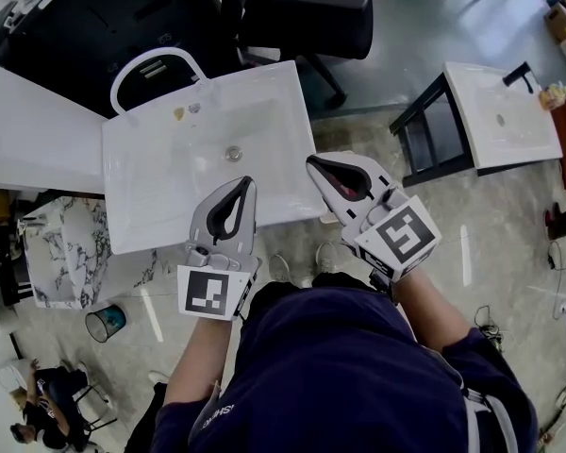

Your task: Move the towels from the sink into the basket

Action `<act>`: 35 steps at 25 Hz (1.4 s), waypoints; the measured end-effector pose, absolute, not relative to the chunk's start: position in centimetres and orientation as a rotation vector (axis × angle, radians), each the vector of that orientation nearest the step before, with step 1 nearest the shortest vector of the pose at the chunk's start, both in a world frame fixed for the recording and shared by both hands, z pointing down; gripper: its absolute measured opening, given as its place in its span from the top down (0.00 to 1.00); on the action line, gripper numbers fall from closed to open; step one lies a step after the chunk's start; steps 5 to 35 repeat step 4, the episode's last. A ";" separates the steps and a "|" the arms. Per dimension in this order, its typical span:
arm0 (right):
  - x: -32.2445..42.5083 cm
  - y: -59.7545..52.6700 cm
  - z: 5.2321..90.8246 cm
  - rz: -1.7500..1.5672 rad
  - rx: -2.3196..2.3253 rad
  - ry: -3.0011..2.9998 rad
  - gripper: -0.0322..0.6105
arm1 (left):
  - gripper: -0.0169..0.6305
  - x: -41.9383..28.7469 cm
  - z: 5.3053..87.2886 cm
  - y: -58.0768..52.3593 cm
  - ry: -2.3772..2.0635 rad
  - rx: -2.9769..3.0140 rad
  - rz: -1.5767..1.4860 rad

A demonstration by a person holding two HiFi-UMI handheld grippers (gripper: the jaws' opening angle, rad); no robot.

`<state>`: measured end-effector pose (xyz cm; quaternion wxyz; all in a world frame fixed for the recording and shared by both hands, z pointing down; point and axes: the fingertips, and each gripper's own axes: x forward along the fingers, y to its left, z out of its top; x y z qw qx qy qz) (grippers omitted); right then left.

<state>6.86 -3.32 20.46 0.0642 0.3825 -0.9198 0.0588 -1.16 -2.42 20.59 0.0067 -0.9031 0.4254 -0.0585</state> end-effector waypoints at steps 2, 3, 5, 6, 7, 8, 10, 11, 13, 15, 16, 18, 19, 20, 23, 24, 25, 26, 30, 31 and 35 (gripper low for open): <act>7.0 -3.2 20.6 0.178 1.155 -2.775 0.94 | 0.97 -1.2 20.7 -2.3 1.342 -2.829 -0.189; 7.1 -3.1 20.6 0.178 1.156 -2.774 0.94 | 0.97 -1.2 20.9 -2.2 1.344 -2.828 -0.201; 7.2 -3.0 20.7 0.179 1.156 -2.772 0.94 | 0.97 -1.2 21.0 -2.1 1.344 -2.827 -0.215; 7.2 -3.0 20.7 0.179 1.156 -2.772 0.94 | 0.97 -1.2 21.0 -2.1 1.344 -2.827 -0.215; 7.2 -3.0 20.7 0.179 1.156 -2.772 0.94 | 0.97 -1.2 21.0 -2.1 1.344 -2.827 -0.215; 7.2 -3.0 20.7 0.179 1.156 -2.772 0.94 | 0.97 -1.2 21.0 -2.1 1.344 -2.827 -0.215; 7.2 -3.0 20.7 0.179 1.156 -2.772 0.94 | 0.97 -1.2 21.0 -2.1 1.344 -2.827 -0.215; 7.2 -3.0 20.7 0.179 1.156 -2.772 0.94 | 0.97 -1.2 21.0 -2.1 1.344 -2.827 -0.215; 7.2 -3.0 20.7 0.179 1.156 -2.772 0.94 | 0.97 -1.2 21.0 -2.1 1.344 -2.827 -0.215; 7.2 -3.0 20.7 0.179 1.156 -2.772 0.94 | 0.97 -1.2 21.0 -2.1 1.344 -2.827 -0.215; 7.2 -3.0 20.7 0.179 1.156 -2.772 0.94 | 0.97 -1.2 21.0 -2.1 1.344 -2.827 -0.215; 7.2 -3.0 20.7 0.179 1.156 -2.772 0.94 | 0.97 -1.2 21.0 -2.1 1.344 -2.827 -0.215; 7.2 -3.0 20.7 0.179 1.156 -2.772 0.94 | 0.97 -1.2 21.0 -2.1 1.344 -2.827 -0.215; 7.2 -3.0 20.7 0.179 1.156 -2.772 0.94 | 0.97 -1.2 21.0 -2.1 1.344 -2.827 -0.215; 7.2 -3.0 20.7 0.179 1.156 -2.772 0.94 | 0.97 -1.2 21.0 -2.1 1.344 -2.827 -0.215; 7.2 -3.0 20.7 0.179 1.156 -2.772 0.94 | 0.97 -1.2 21.0 -2.1 1.344 -2.827 -0.215; 7.2 -3.0 20.7 0.179 1.156 -2.772 0.94 | 0.97 -1.2 21.0 -2.1 1.344 -2.827 -0.215; 7.2 -3.0 20.7 0.179 1.156 -2.772 0.94 | 0.97 -1.2 21.0 -2.1 1.344 -2.827 -0.215; 7.2 -3.0 20.7 0.179 1.156 -2.772 0.94 | 0.97 -1.2 21.0 -2.1 1.344 -2.827 -0.215; 7.2 -3.0 20.7 0.179 1.156 -2.772 0.94 | 0.97 -1.2 21.0 -2.1 1.344 -2.827 -0.215; 7.2 -3.0 20.7 0.179 1.156 -2.772 0.94 | 0.97 -1.2 21.0 -2.1 1.344 -2.827 -0.215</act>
